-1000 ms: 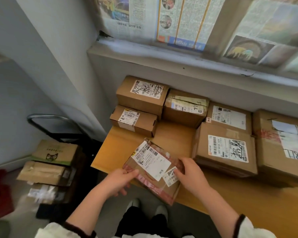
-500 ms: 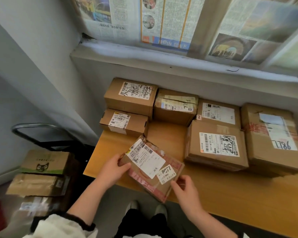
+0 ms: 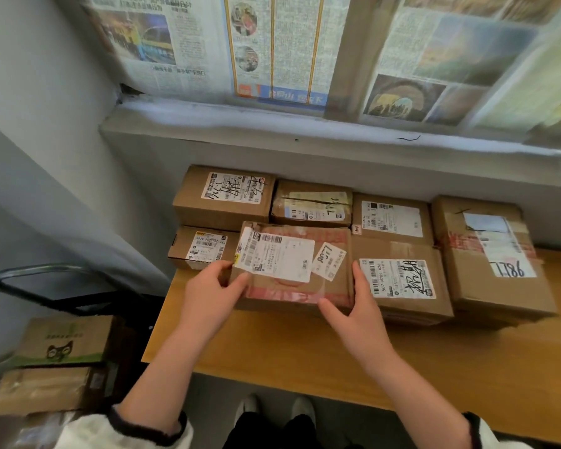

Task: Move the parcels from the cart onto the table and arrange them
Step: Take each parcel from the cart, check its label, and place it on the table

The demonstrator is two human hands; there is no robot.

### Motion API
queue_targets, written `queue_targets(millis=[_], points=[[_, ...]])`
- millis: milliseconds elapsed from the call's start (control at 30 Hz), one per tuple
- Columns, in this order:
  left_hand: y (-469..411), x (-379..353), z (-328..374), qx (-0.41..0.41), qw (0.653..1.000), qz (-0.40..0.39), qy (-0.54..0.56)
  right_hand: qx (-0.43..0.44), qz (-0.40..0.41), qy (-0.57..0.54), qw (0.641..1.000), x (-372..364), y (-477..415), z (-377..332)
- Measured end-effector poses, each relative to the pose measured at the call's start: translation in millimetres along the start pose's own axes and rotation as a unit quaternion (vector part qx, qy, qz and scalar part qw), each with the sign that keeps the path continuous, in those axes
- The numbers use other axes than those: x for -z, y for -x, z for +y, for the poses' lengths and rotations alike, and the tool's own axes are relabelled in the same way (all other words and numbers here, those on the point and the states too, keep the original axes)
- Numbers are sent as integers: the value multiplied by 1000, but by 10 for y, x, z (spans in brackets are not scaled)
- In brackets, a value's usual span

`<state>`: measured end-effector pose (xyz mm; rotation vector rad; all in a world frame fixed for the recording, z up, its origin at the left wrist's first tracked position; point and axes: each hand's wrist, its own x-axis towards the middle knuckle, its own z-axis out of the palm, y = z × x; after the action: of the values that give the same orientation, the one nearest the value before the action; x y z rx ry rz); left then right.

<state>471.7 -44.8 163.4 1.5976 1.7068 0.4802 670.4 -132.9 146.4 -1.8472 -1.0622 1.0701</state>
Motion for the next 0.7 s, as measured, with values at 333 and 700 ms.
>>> queue_targets(millis=[333,700], points=[[-397,-157,23,4,999,-22,25,28,-10,307,951,159,-395,-13],[-425,-248,-48,-33,999,-14,16,34,20,335,941,214,-429,57]])
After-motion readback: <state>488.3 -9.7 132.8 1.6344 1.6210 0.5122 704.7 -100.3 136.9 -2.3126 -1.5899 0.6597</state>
